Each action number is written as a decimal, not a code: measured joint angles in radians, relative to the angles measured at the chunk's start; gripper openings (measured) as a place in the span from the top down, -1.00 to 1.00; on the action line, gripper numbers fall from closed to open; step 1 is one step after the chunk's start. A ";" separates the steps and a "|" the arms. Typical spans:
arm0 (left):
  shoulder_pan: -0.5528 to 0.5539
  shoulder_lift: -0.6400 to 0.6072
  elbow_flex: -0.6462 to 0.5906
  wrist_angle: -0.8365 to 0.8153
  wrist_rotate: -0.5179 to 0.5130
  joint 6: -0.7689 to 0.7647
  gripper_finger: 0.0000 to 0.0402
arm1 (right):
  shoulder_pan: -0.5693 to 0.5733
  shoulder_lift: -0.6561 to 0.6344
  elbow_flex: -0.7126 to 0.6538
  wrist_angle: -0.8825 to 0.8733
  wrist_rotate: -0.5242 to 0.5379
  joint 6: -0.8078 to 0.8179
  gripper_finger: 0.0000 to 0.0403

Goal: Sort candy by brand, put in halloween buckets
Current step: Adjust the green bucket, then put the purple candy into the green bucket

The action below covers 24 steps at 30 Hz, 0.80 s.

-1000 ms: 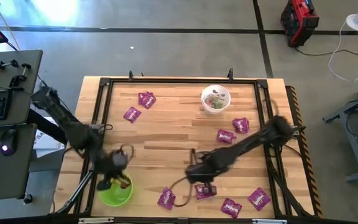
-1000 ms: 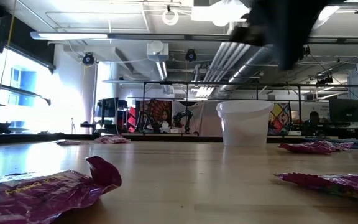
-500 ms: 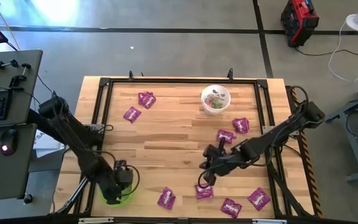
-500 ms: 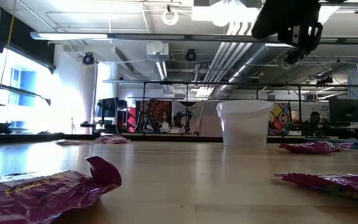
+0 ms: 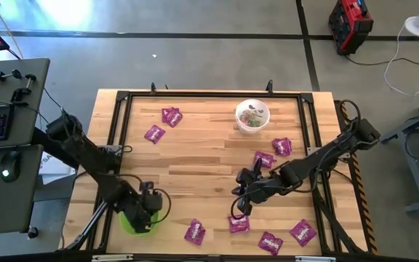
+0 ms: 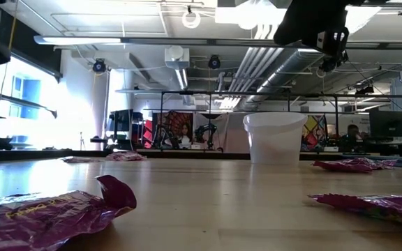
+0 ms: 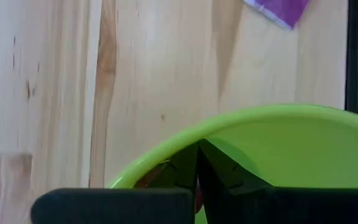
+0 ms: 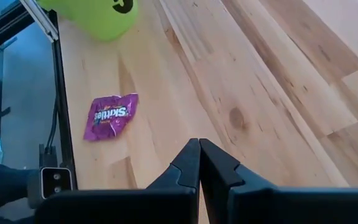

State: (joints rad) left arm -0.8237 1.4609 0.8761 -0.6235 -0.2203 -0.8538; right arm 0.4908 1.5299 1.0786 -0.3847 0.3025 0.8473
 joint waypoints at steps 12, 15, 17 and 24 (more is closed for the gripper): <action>0.079 0.000 0.000 0.078 0.000 0.114 1.00 | 0.000 0.000 0.001 0.000 0.009 -0.003 1.00; 0.087 -0.008 0.000 0.068 0.037 0.115 1.00 | 0.000 0.001 0.001 0.001 0.009 -0.003 1.00; 0.092 -0.031 0.000 0.059 0.087 0.110 1.00 | 0.000 0.001 0.001 0.003 0.009 -0.003 1.00; 0.063 -0.251 0.000 0.043 0.118 0.048 1.00 | 0.000 0.001 0.001 0.191 0.025 0.001 1.00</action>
State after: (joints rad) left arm -0.7604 1.2101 0.8764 -0.5804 -0.1018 -0.8062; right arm 0.4904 1.5311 1.0798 -0.1938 0.3277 0.8482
